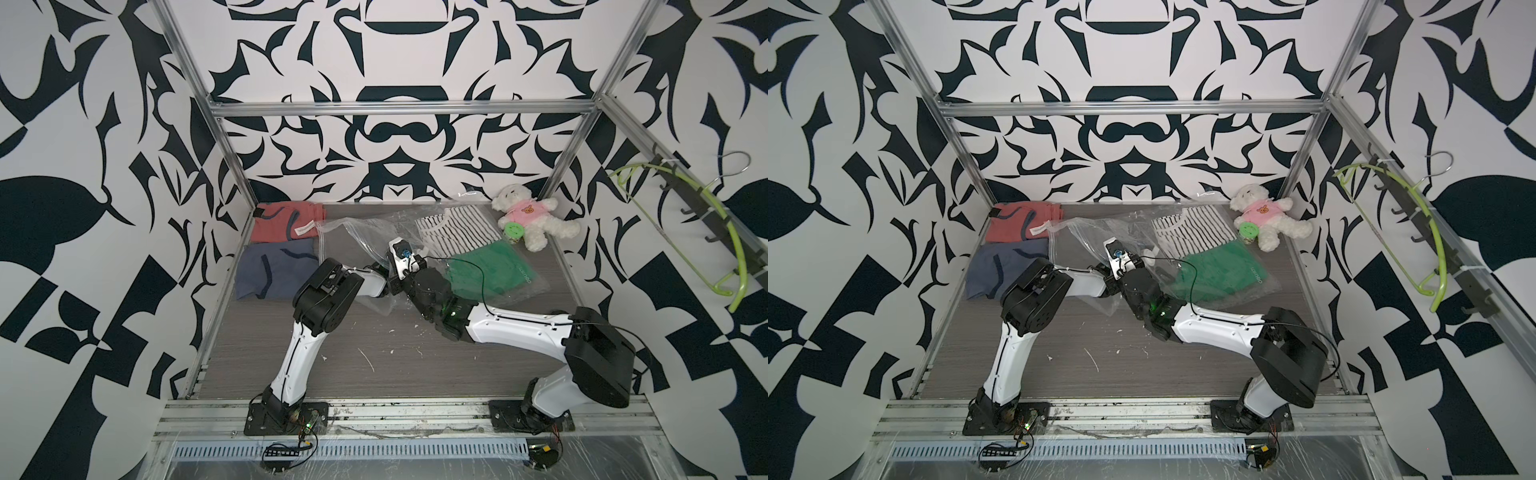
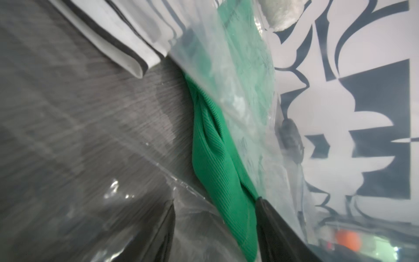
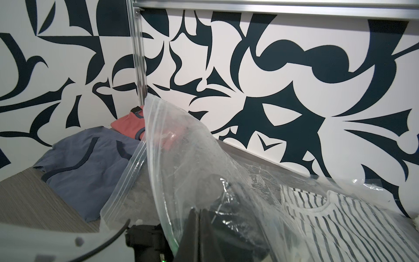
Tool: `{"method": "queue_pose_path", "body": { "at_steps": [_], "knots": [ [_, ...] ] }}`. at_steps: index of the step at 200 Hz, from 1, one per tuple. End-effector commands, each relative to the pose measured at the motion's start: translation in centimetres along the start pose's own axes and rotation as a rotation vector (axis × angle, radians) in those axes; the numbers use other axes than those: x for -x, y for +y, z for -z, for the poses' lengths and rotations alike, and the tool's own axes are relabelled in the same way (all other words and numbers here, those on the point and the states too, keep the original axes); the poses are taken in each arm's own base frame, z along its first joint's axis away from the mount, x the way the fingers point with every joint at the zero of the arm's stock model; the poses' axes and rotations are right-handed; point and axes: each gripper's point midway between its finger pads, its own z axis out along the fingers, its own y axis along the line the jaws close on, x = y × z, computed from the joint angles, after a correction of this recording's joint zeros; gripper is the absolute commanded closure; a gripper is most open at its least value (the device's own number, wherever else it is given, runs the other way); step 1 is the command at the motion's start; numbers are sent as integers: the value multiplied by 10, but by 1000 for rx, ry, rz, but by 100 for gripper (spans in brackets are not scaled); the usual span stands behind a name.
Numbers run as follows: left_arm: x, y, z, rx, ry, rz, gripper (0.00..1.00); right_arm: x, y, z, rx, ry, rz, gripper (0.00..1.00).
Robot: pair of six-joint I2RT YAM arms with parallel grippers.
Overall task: Take the tank top out of the vacuum bag
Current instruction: Take out the tank top from the vacuum bag.
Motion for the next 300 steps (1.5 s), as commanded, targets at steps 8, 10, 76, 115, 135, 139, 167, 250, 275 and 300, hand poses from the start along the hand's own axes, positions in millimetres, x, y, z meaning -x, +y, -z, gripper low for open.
{"method": "queue_pose_path", "body": {
  "at_steps": [8,10,76,115,135,139,167,250,275,300],
  "knots": [
    [-32,11,-22,11,108,32,38,44,16,-2,47,-131,-59,100],
    [-32,11,-23,9,110,33,38,43,16,-2,48,-130,-58,100],
    [-36,-7,-35,-45,141,38,38,40,20,-7,33,-133,-31,100],
    [-40,-13,-45,-77,153,57,42,34,20,-9,26,-122,-23,100],
    [-40,-11,-48,-65,150,54,43,32,20,-9,25,-120,-22,100],
    [-40,-11,-48,-65,151,56,43,32,20,-9,25,-119,-23,100],
    [-40,-7,-52,-60,153,71,46,29,22,-11,35,-111,-29,100],
    [-37,-1,-54,-35,128,82,77,10,30,-10,54,-76,-47,100],
    [-35,1,-50,-24,112,82,89,-3,25,-5,45,-48,-33,100],
    [-33,-1,-51,-28,110,82,93,-25,20,3,35,7,-16,100]
  ]
}}
